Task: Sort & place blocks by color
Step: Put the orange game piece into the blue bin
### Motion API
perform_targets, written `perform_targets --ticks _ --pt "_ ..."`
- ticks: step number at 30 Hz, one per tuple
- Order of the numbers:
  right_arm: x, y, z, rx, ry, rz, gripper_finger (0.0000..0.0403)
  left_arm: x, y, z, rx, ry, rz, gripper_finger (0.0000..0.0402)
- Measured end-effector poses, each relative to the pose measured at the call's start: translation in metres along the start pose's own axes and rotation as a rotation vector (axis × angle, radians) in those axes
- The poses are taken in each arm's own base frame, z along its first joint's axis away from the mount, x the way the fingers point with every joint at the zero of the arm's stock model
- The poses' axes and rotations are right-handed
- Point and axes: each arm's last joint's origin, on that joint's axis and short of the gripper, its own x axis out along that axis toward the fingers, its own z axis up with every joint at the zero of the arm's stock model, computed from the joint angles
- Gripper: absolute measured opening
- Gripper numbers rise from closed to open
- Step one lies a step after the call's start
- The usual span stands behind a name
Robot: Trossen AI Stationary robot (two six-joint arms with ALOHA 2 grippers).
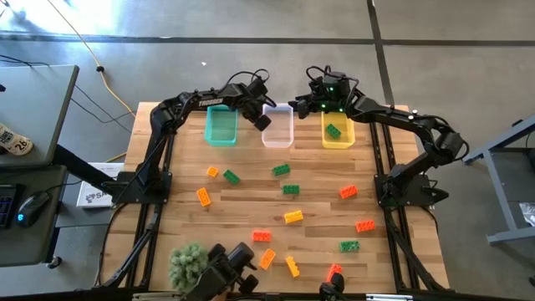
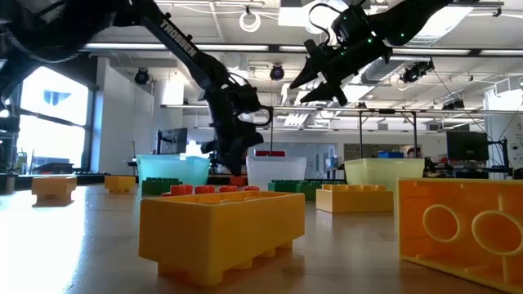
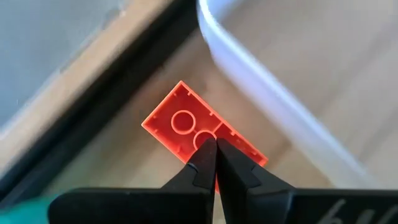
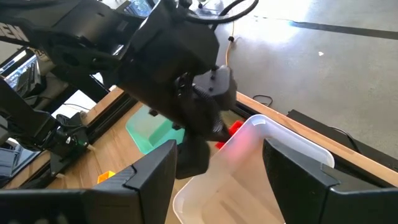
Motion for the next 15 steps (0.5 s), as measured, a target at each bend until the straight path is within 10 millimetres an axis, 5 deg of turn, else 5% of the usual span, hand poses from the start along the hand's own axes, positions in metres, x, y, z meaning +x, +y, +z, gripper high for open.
perform_targets --ticks 15 --pt "0.000 0.000 0.000 0.000 0.000 0.000 0.0227 -0.009 -0.063 -0.036 0.165 0.262 0.013 0.0000"
